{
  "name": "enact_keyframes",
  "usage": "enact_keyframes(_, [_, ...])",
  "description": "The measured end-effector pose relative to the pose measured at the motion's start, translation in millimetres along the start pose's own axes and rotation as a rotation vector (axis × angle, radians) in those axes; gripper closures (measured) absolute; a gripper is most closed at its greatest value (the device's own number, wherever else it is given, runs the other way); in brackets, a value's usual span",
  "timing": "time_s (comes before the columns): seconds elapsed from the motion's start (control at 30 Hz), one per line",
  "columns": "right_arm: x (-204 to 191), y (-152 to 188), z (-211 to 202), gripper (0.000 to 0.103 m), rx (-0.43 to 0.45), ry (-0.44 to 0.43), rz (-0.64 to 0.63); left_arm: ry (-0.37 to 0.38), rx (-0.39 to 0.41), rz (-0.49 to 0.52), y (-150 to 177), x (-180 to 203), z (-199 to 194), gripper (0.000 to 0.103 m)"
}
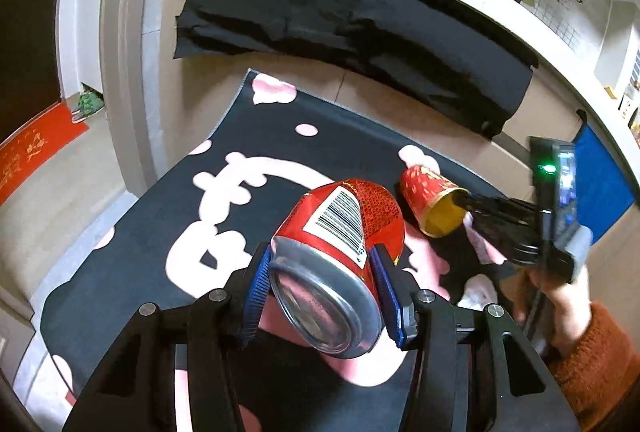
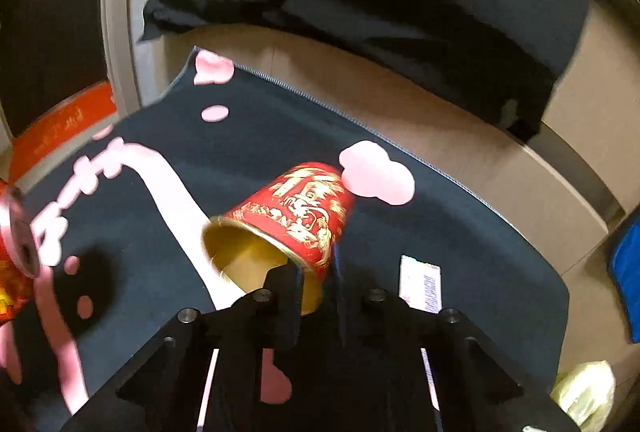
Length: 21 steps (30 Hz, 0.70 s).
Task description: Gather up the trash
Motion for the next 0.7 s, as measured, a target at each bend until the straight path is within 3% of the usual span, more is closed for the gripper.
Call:
enact_keyframes(0.43, [81.8,24.8,-133.4,0.096,0.217,0.016,0.080,0.081,0.035,0.117,-4.6,107.3,-10.1,0.053])
enact_keyframes(0.57, [103.8,41.9,-161.2,0.096,0.261,0.007,0.091,0.068,0.045,0.118,-4.1,128.8,-15.5,0.053])
enact_keyframes(0.7, [118.5,73.0,-172.4,0.095,0.264,-0.113,0.120,0.041,0.069,0.068,2.2,129.5,-20.9,0.053])
Point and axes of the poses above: each gripper's, at about its wrist camera, not at the fingertips, and z roughly the way its jaws point, x to its right, y to its underside, the point moved 2 cm from there along z, roughly the way its jaws point, and after that the axes turned 3 degrees about y, right-handed, at the moved point
